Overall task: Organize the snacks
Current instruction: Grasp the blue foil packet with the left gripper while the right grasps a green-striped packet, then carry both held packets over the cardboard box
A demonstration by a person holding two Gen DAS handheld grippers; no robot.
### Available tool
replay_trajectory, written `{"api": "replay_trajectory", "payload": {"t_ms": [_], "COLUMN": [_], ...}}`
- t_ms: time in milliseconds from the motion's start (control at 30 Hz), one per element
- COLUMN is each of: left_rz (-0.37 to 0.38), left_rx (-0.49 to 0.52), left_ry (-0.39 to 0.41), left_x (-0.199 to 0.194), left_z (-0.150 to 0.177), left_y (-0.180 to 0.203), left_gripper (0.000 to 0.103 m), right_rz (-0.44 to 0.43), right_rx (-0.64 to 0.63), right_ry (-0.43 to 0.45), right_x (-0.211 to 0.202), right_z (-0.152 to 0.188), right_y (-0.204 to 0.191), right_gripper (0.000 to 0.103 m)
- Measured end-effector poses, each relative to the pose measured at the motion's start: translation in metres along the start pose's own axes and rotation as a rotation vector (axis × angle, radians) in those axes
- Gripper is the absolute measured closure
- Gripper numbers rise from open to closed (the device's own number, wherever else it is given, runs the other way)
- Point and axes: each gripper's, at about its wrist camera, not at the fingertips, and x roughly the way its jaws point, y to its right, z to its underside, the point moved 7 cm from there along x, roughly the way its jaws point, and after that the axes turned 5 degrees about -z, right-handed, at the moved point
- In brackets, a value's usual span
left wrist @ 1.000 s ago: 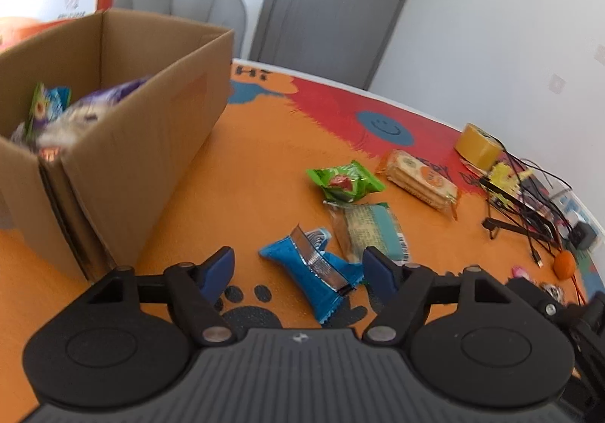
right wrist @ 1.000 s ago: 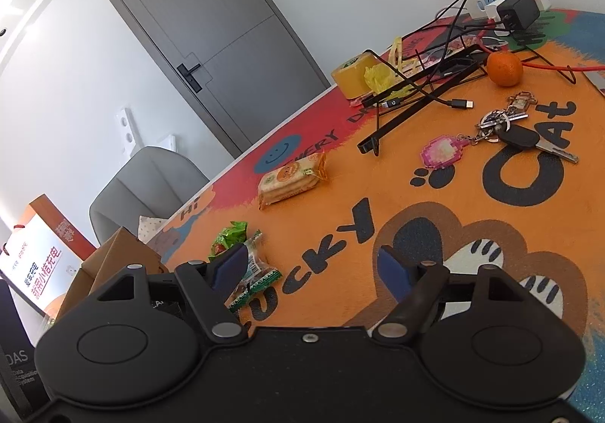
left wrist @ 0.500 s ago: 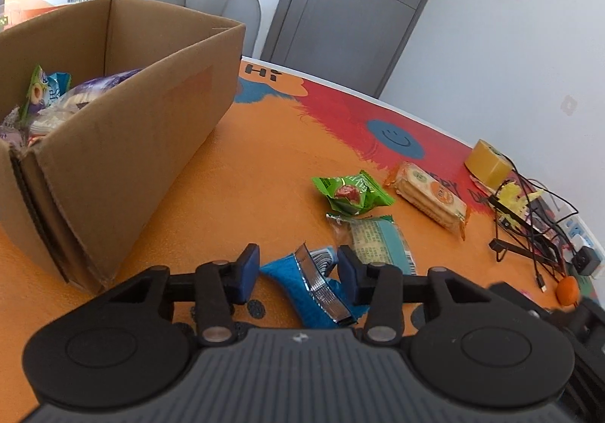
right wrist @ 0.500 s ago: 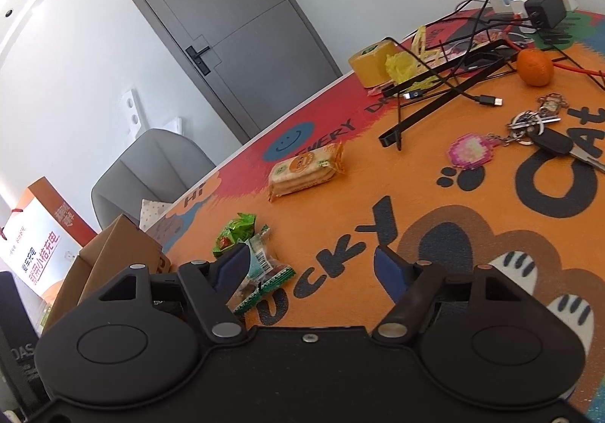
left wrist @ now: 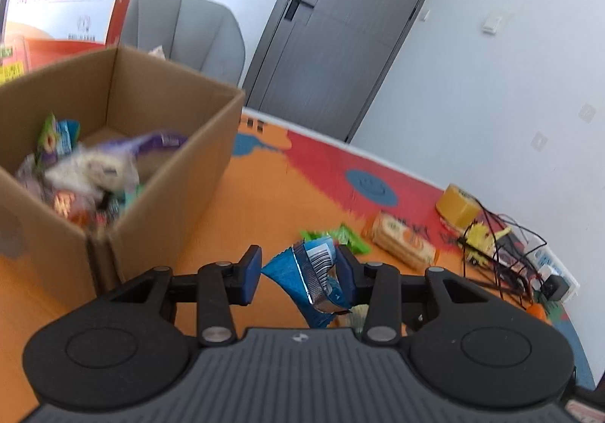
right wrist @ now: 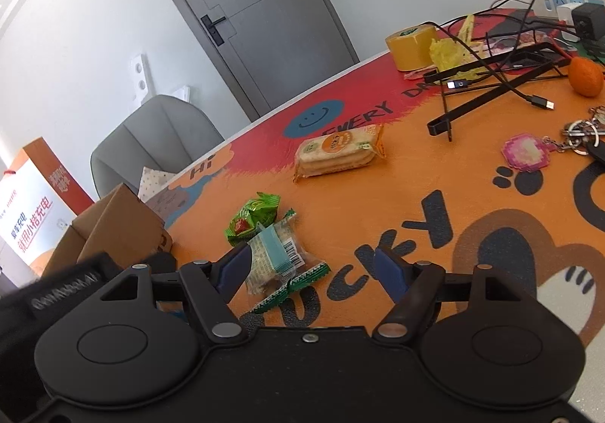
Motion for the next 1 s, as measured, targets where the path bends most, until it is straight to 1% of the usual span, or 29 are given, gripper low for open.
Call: {"api": "replay_trajectory", "payload": {"t_ms": [100,267,500,567,600,633,667,733,800,900,1000], "left_rz": [0.008,0.037,0.064,0.071,0.074,0.077,0.079,0.084,0.087,0.088,0.091], "left_rx": [-0.012,-0.031,-0.044,-0.043,-0.042,-0.044,-0.046,-0.045,-0.041,-0.043,-0.043], "left_ry": [0.004,0.011,0.014,0.011,0.010,0.008,0.008,0.009,0.007,0.001,0.005], "left_x": [-0.001,-0.005,-0.004,-0.004,-0.005,-0.005,-0.006,-0.008,-0.009,-0.012,-0.017], "left_z": [-0.006,-0.017,-0.024,-0.024,-0.024,-0.024,-0.024,-0.023,-0.021,-0.017,-0.017], "left_y": [-0.002,-0.005,-0.009,-0.009,-0.009,-0.010,-0.010,-0.011,-0.011,-0.012,-0.012], "left_gripper": [0.062,0.062,0.062,0.062,0.062,0.062,0.062,0.062,0.062,0.062,0.062], "right_rz": [0.009,0.011,0.061,0.079,0.097,0.103,0.091,0.091,0.107,0.100,0.101], "right_rx": [-0.029,-0.123,-0.185,-0.216,-0.232,-0.234,-0.221,-0.197,-0.182,-0.136,-0.123], "right_ry": [-0.016,-0.056,-0.088,-0.086,-0.082,-0.079,-0.080,-0.079,-0.057,-0.037,-0.004], "right_x": [0.005,0.019,0.039,0.040,0.040,0.039,0.037,0.032,0.026,0.014,0.001], "right_z": [0.001,0.004,0.008,0.010,0.011,0.010,0.010,0.010,0.010,0.009,0.005], "right_y": [-0.006,-0.023,-0.033,-0.036,-0.036,-0.036,-0.035,-0.032,-0.027,-0.020,-0.019], "right_gripper": [0.031,0.031,0.030,0.035,0.043,0.049,0.057,0.057,0.057,0.057,0.057]}}
